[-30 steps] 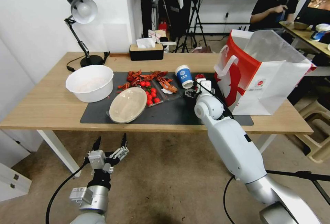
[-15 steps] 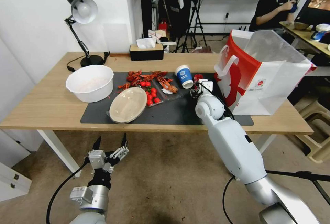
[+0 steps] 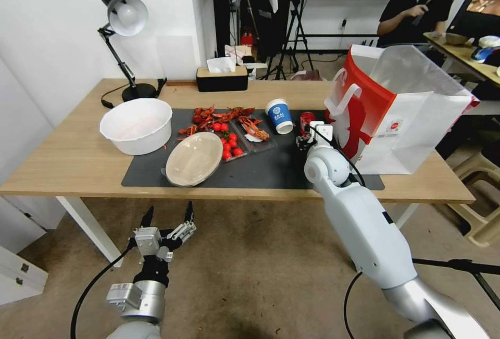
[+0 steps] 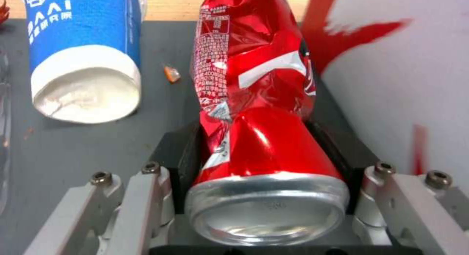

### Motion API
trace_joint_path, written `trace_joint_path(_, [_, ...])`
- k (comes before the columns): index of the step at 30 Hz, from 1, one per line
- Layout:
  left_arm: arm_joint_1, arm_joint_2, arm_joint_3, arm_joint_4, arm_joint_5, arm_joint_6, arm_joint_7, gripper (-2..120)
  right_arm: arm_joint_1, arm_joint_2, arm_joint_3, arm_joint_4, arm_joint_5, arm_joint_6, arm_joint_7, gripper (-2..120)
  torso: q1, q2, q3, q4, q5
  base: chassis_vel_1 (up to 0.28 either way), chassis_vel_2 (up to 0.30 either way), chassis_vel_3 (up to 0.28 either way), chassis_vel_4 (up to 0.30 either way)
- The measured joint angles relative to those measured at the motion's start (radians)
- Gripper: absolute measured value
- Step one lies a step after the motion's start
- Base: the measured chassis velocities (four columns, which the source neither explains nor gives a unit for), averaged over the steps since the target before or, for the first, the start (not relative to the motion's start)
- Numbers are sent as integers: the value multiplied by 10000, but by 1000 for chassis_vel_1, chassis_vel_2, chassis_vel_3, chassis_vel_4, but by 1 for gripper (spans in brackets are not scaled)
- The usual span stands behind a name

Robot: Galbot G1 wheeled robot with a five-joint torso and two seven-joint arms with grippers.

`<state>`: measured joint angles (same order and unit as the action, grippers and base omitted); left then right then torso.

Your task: Pick up the trash from the table and place it into the takeout bag.

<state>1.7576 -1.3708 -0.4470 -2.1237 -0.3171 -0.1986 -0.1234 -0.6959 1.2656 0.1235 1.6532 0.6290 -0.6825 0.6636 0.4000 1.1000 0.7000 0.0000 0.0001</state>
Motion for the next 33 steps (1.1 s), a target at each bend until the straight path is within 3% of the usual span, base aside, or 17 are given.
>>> trace_joint_path(8, [84, -32, 21, -112, 83, -29, 11, 100, -1359, -605, 287, 1792, 66, -28, -51, 49, 0, 2, -1, 0, 1, 0, 0, 0, 0])
trace_joint_path(15, [124, -99, 74, -124, 207, -47, 10, 100, -3163, -1263, 1024, 3921, -99, 19, -820, 49, 0, 2, 0, 0, 0, 0, 0, 0, 0])
trace_joint_path(24, [116, -166, 134, -130, 280, -63, 10, 100, -4234, -1886, 1787, 5468, -272, 299, -1940, 49, 0, 3, -1, -1, 0, 0, 0, 0, 0])
trace_joint_path(28, [98, -183, 139, -103, 281, -100, 10, 100, -4340, -2086, 2111, 5926, -828, 891, -2903, 49, -1, 2, -1, 0, -2, 0, 0, 0, 0])
trace_joint_path(33, [98, -171, 86, -105, 258, -145, 6, 100, -3784, -2416, 2561, 5863, -1299, 2655, -3823, 49, 0, 1, 0, 1, 2, 0, 0, 0, 0])
